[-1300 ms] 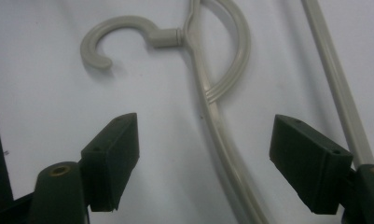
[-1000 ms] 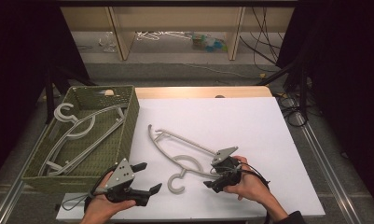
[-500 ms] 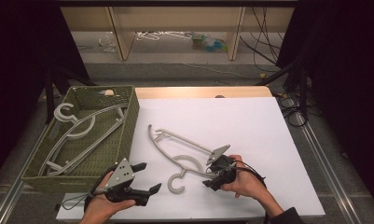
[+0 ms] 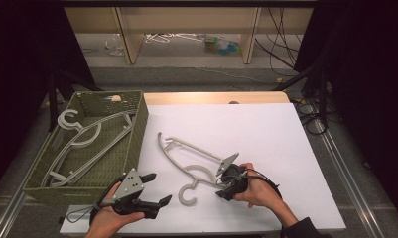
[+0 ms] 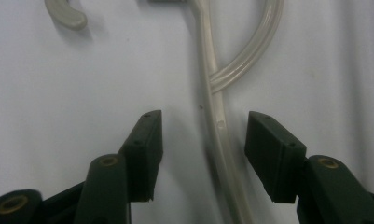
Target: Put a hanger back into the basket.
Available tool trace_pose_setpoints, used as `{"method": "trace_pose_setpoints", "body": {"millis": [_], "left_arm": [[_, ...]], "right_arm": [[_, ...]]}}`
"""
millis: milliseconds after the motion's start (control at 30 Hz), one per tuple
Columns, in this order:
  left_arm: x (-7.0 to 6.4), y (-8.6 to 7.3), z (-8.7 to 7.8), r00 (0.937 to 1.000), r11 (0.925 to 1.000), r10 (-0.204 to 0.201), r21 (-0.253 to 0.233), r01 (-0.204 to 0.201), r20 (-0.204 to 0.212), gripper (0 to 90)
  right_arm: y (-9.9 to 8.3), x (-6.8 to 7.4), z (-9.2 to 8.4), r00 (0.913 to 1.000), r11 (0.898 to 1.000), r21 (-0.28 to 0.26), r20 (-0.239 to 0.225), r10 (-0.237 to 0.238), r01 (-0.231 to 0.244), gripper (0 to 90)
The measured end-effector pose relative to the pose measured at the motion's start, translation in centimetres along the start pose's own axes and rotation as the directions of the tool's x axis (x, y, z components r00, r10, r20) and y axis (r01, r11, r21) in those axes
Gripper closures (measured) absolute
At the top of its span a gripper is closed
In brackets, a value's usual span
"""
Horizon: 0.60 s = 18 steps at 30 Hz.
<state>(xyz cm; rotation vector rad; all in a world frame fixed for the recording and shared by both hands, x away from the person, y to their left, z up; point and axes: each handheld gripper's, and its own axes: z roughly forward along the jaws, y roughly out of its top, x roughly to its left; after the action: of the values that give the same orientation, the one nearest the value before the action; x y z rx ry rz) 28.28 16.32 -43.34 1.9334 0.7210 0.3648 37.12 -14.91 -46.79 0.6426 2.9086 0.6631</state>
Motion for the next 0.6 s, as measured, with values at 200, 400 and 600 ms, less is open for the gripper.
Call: {"method": "trace_pose_setpoints", "body": {"millis": [200, 400, 600], "left_arm": [[-0.1, -0.1, 0.0, 1.0, 1.0, 0.001, 0.009, -0.001, -0.003, 18.2], [0.0, -0.1, 0.0, 0.9999, 0.9998, 0.011, 0.014, -0.011, -0.004, 18.5], [0.0, -0.1, 0.1, 0.9999, 0.9997, 0.012, 0.021, -0.012, -0.008, 18.5]], "right_arm": [[1.0, -0.1, 0.2, 1.0, 0.999, 0.048, -0.006, 0.004, -0.004, 58.6], [1.7, -0.3, 0.3, 0.9999, 0.996, 0.091, -0.009, 0.005, -0.005, 65.4], [1.8, -0.5, 0.3, 1.0, 0.996, 0.085, -0.006, -0.003, 0.003, 70.5]]}}
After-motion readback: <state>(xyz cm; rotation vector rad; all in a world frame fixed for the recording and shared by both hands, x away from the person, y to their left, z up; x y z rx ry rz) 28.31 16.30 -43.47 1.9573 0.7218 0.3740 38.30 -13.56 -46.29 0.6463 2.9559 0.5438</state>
